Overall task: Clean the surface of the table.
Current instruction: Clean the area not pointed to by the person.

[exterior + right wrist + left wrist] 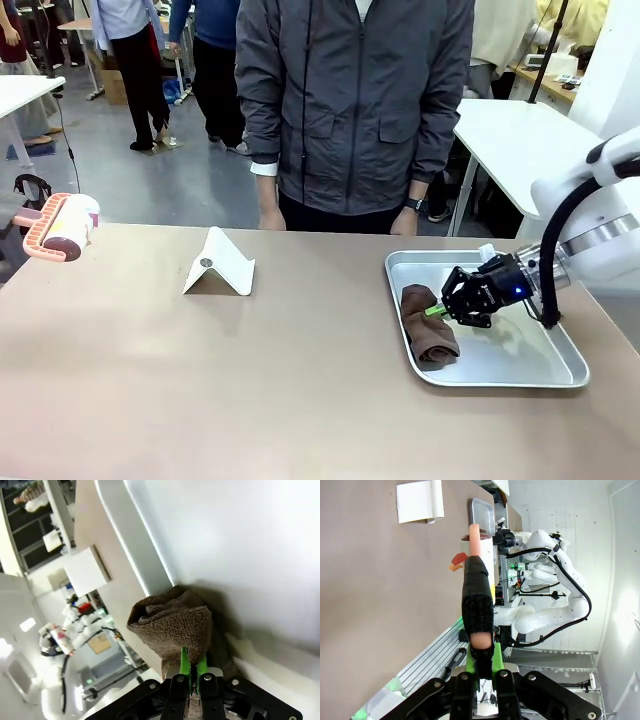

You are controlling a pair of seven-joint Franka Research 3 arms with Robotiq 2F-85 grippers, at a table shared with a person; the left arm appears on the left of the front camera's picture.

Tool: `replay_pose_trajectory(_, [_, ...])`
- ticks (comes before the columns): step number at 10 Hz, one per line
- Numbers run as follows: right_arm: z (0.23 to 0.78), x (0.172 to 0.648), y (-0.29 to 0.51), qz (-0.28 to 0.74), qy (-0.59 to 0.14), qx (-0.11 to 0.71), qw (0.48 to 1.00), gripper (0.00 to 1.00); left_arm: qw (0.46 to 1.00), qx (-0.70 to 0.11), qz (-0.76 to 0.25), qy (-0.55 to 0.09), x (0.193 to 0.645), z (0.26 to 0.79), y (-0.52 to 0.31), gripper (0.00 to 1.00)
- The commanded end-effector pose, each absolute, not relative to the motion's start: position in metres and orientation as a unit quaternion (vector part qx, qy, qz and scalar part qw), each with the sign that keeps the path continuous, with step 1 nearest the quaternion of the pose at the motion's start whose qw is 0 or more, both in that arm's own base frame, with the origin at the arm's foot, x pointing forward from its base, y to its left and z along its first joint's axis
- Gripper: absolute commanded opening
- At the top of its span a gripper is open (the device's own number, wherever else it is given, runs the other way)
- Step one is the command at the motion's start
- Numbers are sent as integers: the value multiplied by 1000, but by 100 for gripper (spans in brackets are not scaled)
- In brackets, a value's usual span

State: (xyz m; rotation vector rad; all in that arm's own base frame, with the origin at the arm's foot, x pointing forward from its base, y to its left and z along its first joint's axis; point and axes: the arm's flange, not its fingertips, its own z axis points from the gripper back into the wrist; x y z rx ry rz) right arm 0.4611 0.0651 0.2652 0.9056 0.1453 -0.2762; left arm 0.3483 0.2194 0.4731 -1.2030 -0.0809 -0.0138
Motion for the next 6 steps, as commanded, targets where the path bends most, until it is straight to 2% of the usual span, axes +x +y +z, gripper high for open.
replay_pose_trajectory(1, [274,455,79,-74,29,397,914,4,821,-569,-2,-37,347,478,218,14])
replay_pose_trajectory(4, [264,454,99,-23,7,360,933,4,821,-569,-2,-37,347,478,218,14])
replay_pose_trajectory(6, [260,454,99,-20,19,347,937,4,821,-569,-2,-37,347,478,218,14])
